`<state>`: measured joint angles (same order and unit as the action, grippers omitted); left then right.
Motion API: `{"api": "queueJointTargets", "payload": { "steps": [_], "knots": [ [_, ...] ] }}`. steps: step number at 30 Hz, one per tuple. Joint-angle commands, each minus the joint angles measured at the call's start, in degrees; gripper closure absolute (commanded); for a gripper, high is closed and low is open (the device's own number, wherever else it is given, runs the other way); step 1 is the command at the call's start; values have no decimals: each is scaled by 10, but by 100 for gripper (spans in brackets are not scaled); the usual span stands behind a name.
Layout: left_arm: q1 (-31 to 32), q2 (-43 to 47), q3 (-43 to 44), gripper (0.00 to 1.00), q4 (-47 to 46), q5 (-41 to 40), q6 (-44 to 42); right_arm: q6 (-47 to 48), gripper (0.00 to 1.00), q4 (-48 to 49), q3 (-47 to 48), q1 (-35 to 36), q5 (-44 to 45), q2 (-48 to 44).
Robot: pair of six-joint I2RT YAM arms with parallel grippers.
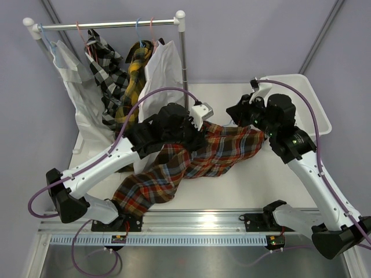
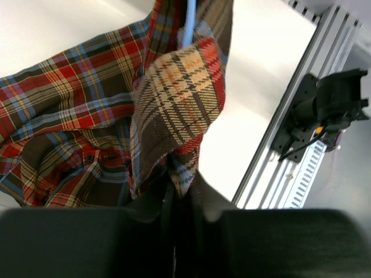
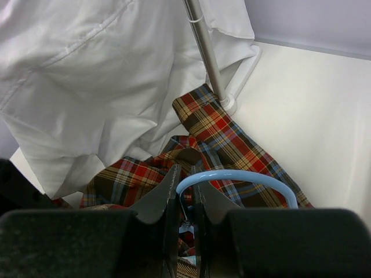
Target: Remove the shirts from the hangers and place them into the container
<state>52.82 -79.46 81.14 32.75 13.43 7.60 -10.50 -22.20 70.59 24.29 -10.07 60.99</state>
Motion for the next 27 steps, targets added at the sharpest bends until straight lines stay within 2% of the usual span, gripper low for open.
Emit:
{"api": "queueJointTargets", "payload": {
  "steps": [1, 2, 3, 6, 7, 15, 18, 22, 27],
  "knots": [
    [1, 31, 17, 73, -52, -11, 15, 11, 100, 21, -4, 2, 39, -34],
    [1, 42, 18, 52, -52, -13, 19, 18, 100, 18, -4, 2, 53, -38],
    [1, 48, 17, 42, -52, -17, 22, 31, 100, 15, -4, 2, 62, -47],
    [1, 84, 11, 23, -51, -24, 38, 51, 100, 2, -8, 2, 92, -68],
    [1, 94, 2, 21, -52, -27, 42, 55, 100, 1, -9, 2, 96, -73],
    [1, 156, -19, 15, -16, -60, 33, 65, 100, 1, -20, 3, 139, -93],
    [1, 130, 14, 15, -16, -52, 42, 65, 100, 12, -26, 2, 134, -91],
    [2, 47, 82, 15, -16, -45, 68, 61, 100, 22, -28, 2, 132, -88],
    [12, -30, 164, 20, -16, -55, 75, 64, 100, 24, -30, 2, 128, -87]
  ]
}}
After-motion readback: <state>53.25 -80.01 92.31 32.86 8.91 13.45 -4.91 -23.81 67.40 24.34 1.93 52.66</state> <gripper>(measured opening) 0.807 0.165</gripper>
